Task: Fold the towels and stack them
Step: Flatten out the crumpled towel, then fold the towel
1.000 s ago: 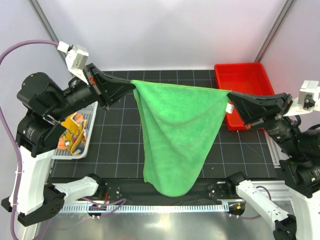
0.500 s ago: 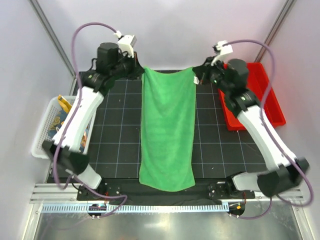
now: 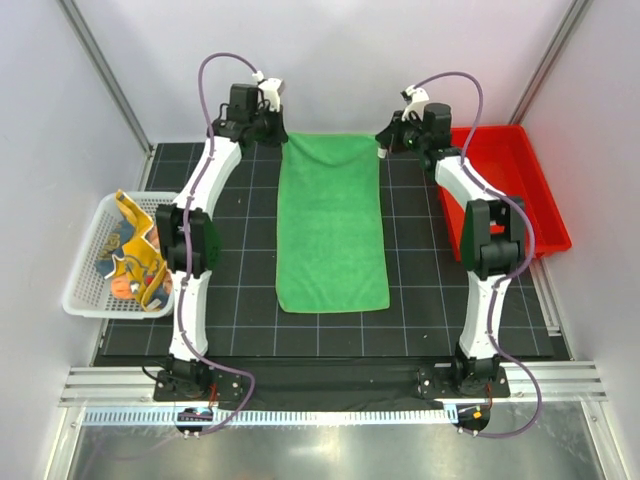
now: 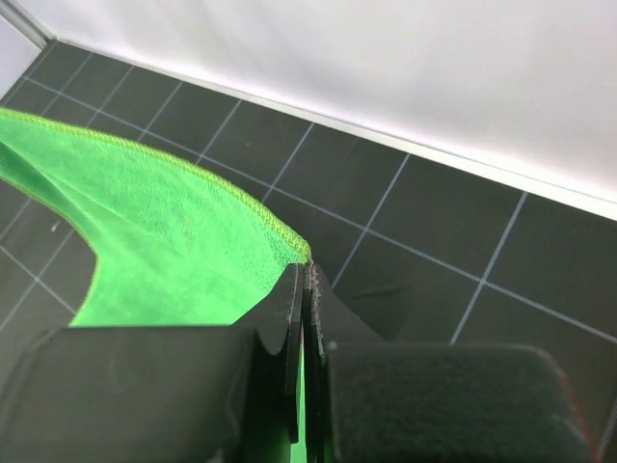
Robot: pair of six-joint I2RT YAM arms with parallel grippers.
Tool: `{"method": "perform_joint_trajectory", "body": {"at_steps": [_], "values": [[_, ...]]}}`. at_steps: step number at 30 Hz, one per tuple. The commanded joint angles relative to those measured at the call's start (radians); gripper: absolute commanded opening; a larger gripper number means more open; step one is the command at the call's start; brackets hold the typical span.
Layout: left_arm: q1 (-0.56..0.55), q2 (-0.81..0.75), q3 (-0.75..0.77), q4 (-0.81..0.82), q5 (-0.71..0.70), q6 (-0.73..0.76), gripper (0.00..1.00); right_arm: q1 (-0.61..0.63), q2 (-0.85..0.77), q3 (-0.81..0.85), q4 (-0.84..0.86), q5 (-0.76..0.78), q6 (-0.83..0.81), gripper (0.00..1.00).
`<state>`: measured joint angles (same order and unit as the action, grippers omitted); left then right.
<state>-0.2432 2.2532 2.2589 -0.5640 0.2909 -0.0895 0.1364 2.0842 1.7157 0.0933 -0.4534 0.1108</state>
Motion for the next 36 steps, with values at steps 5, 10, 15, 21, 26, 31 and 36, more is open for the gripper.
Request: {"method": "perform_joint_trajectory", "body": {"at_steps": [5,10,15,21,26,31,36], "values": [[0.022,0.095,0.094,0.075,0.031,0.066,0.0,-0.014,0.126,0.142,0.12,-0.119,-0.003,0.01],[0.022,0.066,0.01,0.064,0.022,0.079,0.0,-0.015,0.123,0.104,0.137,-0.128,0.006,0.01],[0.024,0.019,-0.044,0.004,0.056,0.07,0.0,-0.015,0.031,-0.01,0.105,-0.11,-0.008,0.01],[0.024,-0.07,-0.203,-0.008,-0.001,0.011,0.0,-0.014,-0.144,-0.258,0.126,-0.065,0.009,0.01],[0.018,-0.251,-0.462,0.131,0.056,-0.065,0.0,-0.008,-0.239,-0.386,0.088,-0.051,0.003,0.01],[0.004,-0.339,-0.614,0.136,0.08,-0.098,0.0,0.002,-0.355,-0.542,0.092,-0.033,0.03,0.01],[-0.025,-0.426,-0.751,0.144,0.047,-0.115,0.0,0.026,-0.466,-0.674,0.108,0.015,0.09,0.01]]}}
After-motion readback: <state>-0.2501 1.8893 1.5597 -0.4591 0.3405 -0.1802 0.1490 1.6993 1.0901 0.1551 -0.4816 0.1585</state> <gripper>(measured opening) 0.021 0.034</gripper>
